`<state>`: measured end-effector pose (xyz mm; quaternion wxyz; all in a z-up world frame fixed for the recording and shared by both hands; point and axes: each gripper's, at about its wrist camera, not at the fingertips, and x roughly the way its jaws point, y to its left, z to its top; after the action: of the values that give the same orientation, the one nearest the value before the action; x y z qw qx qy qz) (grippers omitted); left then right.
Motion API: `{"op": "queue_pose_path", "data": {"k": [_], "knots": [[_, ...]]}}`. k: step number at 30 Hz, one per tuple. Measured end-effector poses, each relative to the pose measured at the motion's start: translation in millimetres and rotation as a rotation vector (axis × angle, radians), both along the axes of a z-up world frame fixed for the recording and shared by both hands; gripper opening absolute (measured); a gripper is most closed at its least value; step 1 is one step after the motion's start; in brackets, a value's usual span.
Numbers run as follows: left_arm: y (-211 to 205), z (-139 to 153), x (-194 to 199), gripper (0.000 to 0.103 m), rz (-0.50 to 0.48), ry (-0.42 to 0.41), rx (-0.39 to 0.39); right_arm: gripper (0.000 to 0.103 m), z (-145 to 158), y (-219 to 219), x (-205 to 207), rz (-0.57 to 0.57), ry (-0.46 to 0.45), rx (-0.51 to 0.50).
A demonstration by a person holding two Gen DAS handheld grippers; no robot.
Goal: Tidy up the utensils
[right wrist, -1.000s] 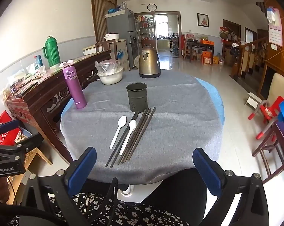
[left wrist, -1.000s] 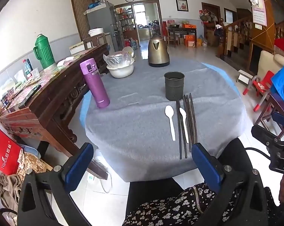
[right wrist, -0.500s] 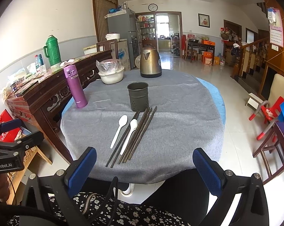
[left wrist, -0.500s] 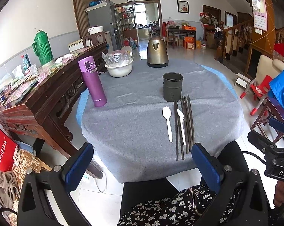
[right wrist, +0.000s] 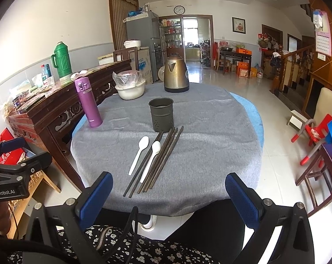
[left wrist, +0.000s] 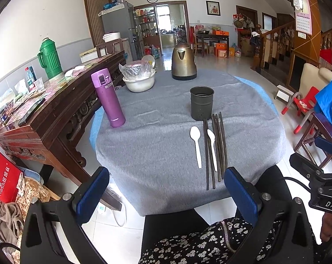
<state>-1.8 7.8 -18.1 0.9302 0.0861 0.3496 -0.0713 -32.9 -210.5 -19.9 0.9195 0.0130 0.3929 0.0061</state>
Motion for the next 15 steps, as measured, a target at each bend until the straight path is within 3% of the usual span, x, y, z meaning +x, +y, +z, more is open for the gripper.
{"op": "queue_pose_path", "data": {"k": [15], "knots": [[-3.0, 2.7, 0.4, 0.103, -0.001, 0.002, 0.009, 0.103, -1.0, 0.2, 1.9, 0.003, 0.011, -0.003]]}}
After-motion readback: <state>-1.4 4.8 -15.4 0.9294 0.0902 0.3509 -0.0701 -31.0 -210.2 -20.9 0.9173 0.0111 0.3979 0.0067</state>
